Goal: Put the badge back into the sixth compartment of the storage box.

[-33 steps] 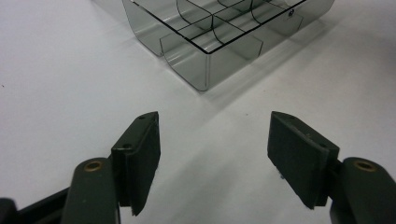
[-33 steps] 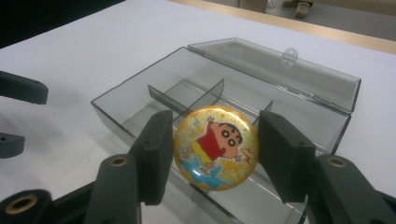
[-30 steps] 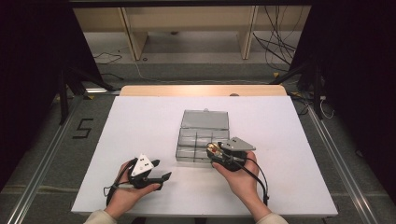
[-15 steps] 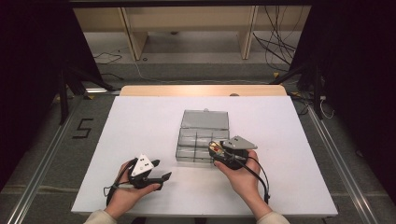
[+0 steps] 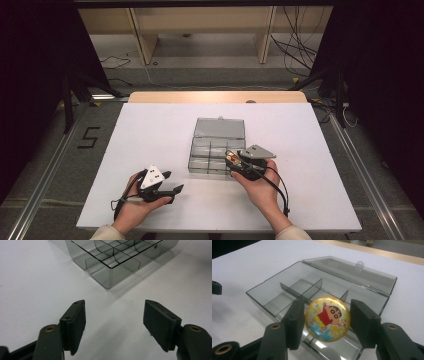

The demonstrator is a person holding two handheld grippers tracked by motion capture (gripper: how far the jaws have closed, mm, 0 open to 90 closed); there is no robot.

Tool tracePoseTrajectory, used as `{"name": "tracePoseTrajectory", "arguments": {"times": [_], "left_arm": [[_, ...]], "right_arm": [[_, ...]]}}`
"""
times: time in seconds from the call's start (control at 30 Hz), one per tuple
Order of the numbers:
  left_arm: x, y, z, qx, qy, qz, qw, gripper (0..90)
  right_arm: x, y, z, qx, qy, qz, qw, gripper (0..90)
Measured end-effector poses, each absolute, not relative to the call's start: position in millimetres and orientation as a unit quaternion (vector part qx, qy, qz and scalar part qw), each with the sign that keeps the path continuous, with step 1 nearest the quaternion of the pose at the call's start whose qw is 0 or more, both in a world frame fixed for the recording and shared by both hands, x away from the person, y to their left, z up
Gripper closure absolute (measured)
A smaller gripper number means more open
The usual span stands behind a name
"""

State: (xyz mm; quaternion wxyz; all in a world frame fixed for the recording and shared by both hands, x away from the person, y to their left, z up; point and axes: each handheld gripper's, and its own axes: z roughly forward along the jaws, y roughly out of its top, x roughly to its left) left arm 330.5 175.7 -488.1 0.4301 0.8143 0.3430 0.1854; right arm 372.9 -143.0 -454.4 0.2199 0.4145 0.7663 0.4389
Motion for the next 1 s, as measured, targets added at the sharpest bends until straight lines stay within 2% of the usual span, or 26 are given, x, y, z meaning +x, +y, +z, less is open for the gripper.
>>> {"name": "tracePoseTrajectory", "arguments": {"times": [1.0], "left_arm": [[331, 175, -489, 0.814, 0.343, 0.186, 0.430, 34.4]], "right_arm": [[381, -150, -467, 0.432, 0.776, 0.409, 0.211, 47.5]]}}
